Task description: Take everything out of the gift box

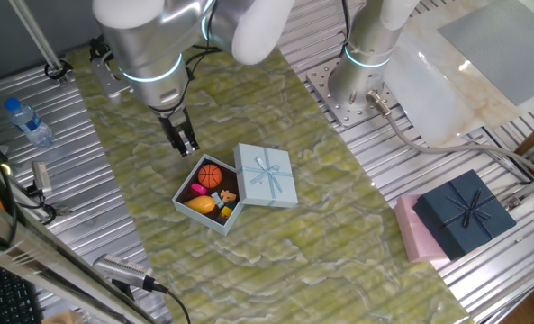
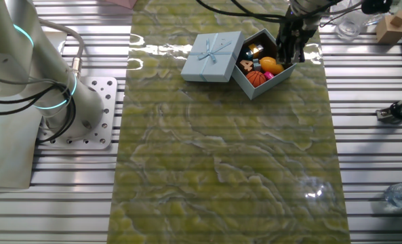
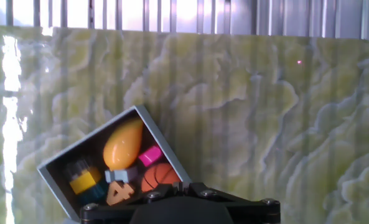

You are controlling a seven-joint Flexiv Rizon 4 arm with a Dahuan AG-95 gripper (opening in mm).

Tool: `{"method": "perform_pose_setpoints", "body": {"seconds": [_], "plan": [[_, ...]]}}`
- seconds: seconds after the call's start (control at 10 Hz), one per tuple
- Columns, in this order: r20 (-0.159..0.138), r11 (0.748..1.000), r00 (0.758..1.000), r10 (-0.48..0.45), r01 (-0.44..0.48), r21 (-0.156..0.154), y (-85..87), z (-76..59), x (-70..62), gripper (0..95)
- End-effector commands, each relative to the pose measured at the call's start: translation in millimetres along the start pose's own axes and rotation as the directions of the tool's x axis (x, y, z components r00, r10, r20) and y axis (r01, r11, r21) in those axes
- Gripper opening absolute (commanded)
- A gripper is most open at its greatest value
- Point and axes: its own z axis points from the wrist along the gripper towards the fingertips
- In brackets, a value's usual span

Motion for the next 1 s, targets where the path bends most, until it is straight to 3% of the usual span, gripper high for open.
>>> {"method": "perform_pose_setpoints", "body": {"seconds": [0.1,0.6,1.0], "plan": [[-0.003,1.0,1.0,0.001,-0.001,-0.002,2.8,1.6,-2.9,0.0],[-0.001,1.0,1.0,-0.004,0.004,-0.012,10.6,5.7,-5.0,0.0],[0.0,1.0,1.0,0.0,0.0,-0.017,28.1,10.2,-4.0,0.0]]}}
